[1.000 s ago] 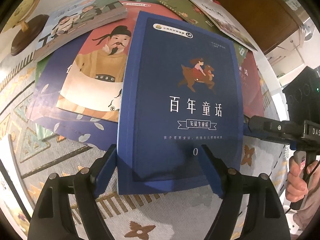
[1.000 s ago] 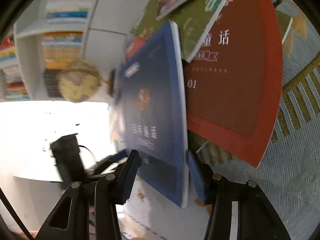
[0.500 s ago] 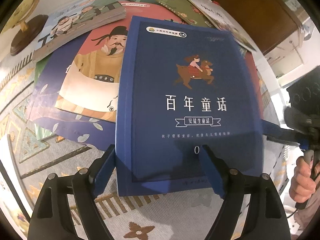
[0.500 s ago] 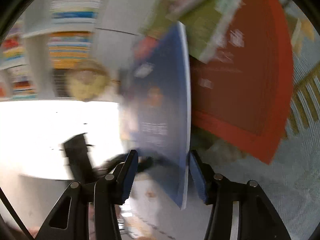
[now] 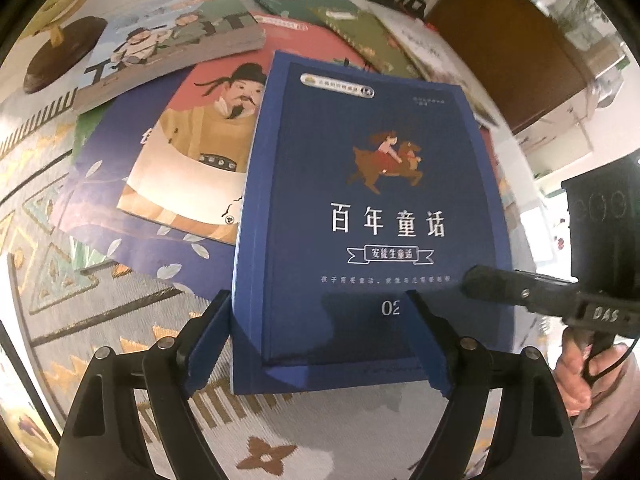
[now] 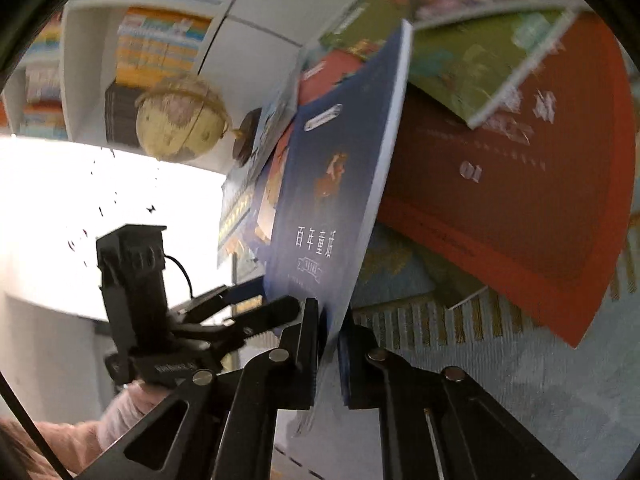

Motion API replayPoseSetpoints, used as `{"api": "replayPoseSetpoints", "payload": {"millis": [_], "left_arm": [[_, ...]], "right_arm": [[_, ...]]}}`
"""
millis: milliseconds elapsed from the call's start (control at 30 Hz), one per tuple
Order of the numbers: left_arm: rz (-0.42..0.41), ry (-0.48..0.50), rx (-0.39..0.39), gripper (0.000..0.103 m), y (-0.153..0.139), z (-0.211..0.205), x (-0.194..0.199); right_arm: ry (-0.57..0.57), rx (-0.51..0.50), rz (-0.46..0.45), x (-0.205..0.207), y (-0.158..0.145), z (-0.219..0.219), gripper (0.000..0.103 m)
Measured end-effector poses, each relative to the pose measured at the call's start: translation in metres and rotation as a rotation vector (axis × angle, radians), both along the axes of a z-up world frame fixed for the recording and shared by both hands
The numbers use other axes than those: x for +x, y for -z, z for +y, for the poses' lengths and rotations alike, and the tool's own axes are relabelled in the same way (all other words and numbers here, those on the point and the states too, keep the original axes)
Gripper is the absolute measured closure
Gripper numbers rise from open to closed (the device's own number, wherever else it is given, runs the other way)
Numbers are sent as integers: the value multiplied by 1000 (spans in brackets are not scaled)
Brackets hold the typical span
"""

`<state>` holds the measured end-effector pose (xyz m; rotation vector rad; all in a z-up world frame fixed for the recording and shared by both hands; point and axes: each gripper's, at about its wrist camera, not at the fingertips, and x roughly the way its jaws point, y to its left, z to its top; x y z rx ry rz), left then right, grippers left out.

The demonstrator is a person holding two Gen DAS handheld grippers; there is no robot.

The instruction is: Organize books

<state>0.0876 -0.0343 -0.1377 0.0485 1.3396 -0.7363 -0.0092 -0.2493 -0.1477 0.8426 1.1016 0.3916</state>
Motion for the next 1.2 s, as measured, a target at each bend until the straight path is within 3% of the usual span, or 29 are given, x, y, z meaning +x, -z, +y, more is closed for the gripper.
{"api": "replayPoseSetpoints", "payload": {"millis": [367,767,1200], "left_arm": [[-39,-43,-61,22,-28,35,-10],[-79,-177,-82,22,-47,95,-21],[-128,-424,-25,22,-53,215,-47]], "right_arm": [[-119,-190,-68,1,-33,35,92],[-244,-233,-146,3,-56,92,92],[-461,-223,-215,13,-64,199,91]]}}
